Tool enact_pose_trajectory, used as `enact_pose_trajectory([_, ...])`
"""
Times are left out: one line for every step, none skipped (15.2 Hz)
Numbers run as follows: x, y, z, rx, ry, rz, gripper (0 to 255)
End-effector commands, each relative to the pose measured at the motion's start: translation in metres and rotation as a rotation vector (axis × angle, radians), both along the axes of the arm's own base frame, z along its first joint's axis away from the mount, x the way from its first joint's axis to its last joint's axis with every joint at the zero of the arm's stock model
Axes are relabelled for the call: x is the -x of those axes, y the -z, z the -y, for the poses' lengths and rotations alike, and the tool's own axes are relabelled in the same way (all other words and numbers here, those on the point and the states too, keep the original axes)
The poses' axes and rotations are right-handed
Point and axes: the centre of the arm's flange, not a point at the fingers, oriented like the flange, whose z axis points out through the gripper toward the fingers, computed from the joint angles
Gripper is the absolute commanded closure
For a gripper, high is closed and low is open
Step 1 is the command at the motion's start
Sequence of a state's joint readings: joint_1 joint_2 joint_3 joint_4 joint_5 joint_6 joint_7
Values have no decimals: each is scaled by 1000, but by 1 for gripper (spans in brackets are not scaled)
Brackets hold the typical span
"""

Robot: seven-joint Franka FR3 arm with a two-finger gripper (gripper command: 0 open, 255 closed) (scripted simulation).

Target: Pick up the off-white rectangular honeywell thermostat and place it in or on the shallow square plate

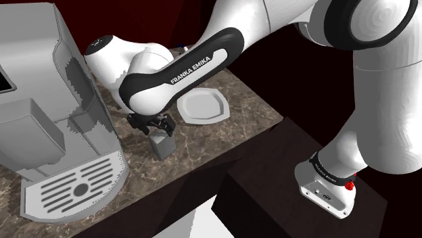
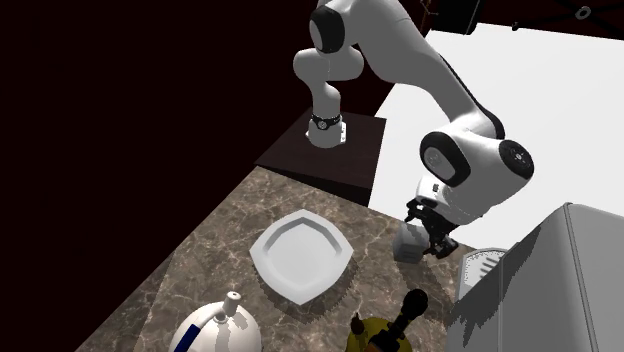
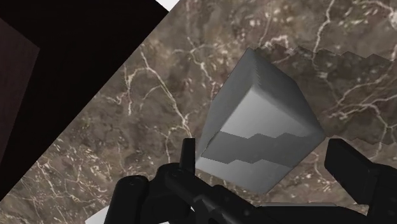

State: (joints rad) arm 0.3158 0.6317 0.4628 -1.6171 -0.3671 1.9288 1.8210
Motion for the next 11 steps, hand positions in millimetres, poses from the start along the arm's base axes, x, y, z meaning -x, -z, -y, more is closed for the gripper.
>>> enact_pose_trajectory([0,2,0,0,0,0,0])
enact_pose_trajectory([0,2,0,0,0,0,0])
enact_pose_trajectory([0,2,0,0,0,0,0])
enact_pose_trajectory([0,2,0,0,0,0,0])
enact_pose_trajectory([0,2,0,0,0,0,0])
enact_pose_trajectory([0,2,0,0,0,0,0])
enact_pose_trajectory([0,2,0,0,0,0,255])
enact_pose_trajectory([0,2,0,0,0,0,255])
enact_pose_trajectory([0,2,0,0,0,0,255])
enact_pose_trajectory([0,3,0,0,0,0,255])
enact_pose_trajectory([0,3,0,0,0,0,255])
